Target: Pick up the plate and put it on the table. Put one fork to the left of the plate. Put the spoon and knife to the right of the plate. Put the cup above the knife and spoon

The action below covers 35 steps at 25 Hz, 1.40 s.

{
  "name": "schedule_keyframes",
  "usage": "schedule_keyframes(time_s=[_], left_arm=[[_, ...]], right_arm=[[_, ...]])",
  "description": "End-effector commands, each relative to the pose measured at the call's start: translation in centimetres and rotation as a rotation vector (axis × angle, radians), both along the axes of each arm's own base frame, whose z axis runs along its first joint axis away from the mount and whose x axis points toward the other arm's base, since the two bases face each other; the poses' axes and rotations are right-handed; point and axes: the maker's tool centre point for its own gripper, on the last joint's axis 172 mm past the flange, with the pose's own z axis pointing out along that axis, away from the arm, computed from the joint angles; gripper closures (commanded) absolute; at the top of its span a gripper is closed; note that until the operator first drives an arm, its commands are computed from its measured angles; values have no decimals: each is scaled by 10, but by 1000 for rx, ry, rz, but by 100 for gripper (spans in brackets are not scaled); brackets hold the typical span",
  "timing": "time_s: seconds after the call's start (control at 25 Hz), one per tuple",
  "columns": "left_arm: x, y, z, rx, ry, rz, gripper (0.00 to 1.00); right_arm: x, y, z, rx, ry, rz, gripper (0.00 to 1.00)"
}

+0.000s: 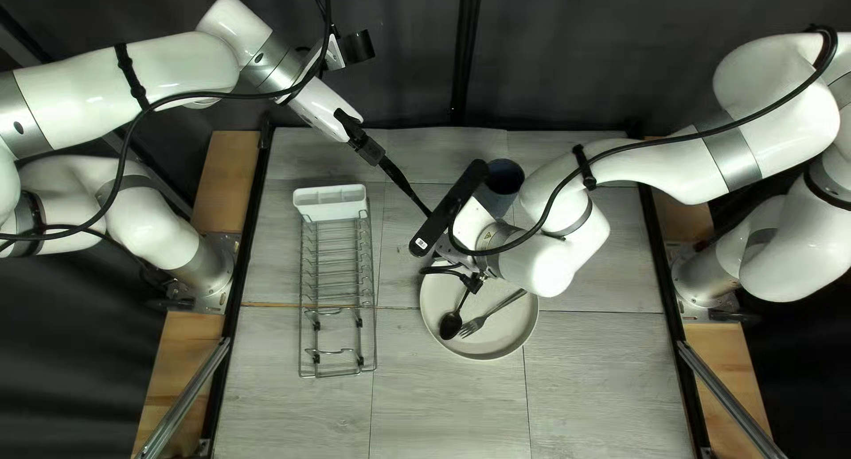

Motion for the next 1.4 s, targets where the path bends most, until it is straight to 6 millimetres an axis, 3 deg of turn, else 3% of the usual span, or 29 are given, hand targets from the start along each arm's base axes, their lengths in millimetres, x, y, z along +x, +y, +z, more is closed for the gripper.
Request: schedule_keyframes(time_s=[0.04,0.24,0.48,0.8,1.28,1.4], left_arm=[[0,0,0,0,0,0,0],[0,0,0,0,0,0,0],[0,0,0,0,0,0,0],[0,0,0,0,0,0,0],[0,0,0,0,0,0,0],[0,0,0,0,0,0,0]], right_arm=[[-8,-3,-6,-18,16,8,100],[-48,4,-4,-21,80,40,100],[-126,12,-17,-3,238,72,100],[-213,28,-1,173,494,82,100],[-216,31,-1,182,507,92,100],[-227,29,-4,202,505,62,100]])
